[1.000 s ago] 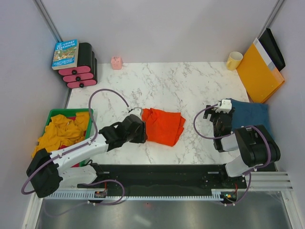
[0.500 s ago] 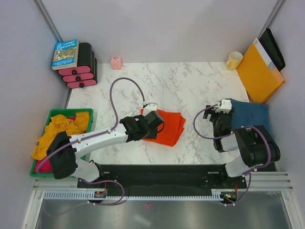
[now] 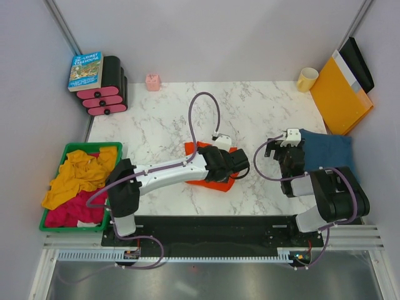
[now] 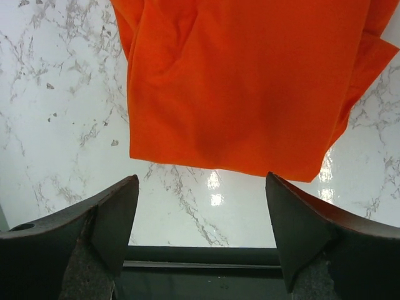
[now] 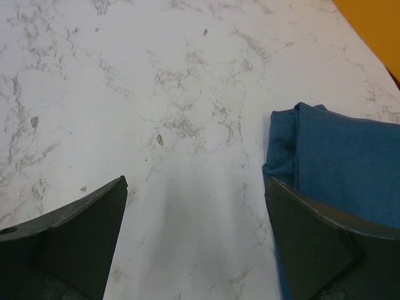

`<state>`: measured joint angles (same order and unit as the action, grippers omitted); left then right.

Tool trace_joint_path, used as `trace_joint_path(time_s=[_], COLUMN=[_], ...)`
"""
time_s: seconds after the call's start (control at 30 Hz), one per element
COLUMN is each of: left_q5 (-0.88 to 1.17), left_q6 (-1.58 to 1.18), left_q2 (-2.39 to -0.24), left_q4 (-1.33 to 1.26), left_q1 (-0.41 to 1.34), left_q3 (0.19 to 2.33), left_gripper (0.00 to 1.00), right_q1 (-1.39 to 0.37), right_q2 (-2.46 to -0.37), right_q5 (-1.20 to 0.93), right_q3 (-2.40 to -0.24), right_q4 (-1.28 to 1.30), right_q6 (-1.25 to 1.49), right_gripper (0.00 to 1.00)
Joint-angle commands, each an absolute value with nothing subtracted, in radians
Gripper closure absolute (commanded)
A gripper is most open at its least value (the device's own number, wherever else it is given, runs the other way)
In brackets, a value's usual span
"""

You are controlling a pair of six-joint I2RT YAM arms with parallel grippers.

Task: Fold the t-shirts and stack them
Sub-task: Put the neatly folded tshirt into the corner of the board with the right arm

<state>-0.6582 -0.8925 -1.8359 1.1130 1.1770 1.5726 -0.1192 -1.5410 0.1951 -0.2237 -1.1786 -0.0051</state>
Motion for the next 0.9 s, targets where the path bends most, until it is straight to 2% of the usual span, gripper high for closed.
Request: trace_joint_path(time_s=[0.0,0.03,0.1,0.13,0.23,0.33,0.53,0.73,0.87], left_q5=[-0.647,-0.618,-0.574,-0.495,-0.344,-0.292,-0.244,-0.252,-0.244], left_q6=[-0.916,-0.902,-0.859,-0.839,-0.795,-0.756,-0.716,-0.698,-0.681], left_q2=[-1.727,-1.72,-1.701,-1.678,-1.643,-1.652,-1.671,-1.672,-1.724], left_q4=[1.007,0.953,0.889,0.791,0.668,0.577,0.483,0.397,0.403], left_q1=[1.134,1.125,1.08,1.059,0.967,0.899,0.799,0.723,0.709], left_q3=[1.485,1.468,1.416,1.393,1.293,1.233,1.117,1.013,1.015], left_gripper=[0.09,0.08,0.07,0.07,0.11,0.15,0.21,0.26,0.3], right_q1=[-0.113,-0.112,-0.106,-0.107,-0.106,-0.098,-0.098,-0.1,-0.095], right_q2=[-1.401,-1.404,-1.471,-1.503,-1.629,-1.597,-1.314,-1.197,-1.147], right_q5=[0.004,0.003,-0.099,-0.142,-0.279,-0.296,-0.324,-0.293,-0.34], right_q3=[-0.426,-0.609,-0.774,-0.933,-1.147,-1.103,-1.009,-1.032,-1.022], right_q4=[-0.739,-0.448,-0.224,-0.005,0.362,0.406,0.516,0.684,0.742], right_q6=[-0.037,-0.014,-0.002,-0.026,-0.146,-0.208,-0.299,-0.244,-0.193], right_gripper=[0.02,0.02,0.02,0.02,0.02,0.02,0.07,0.08,0.09])
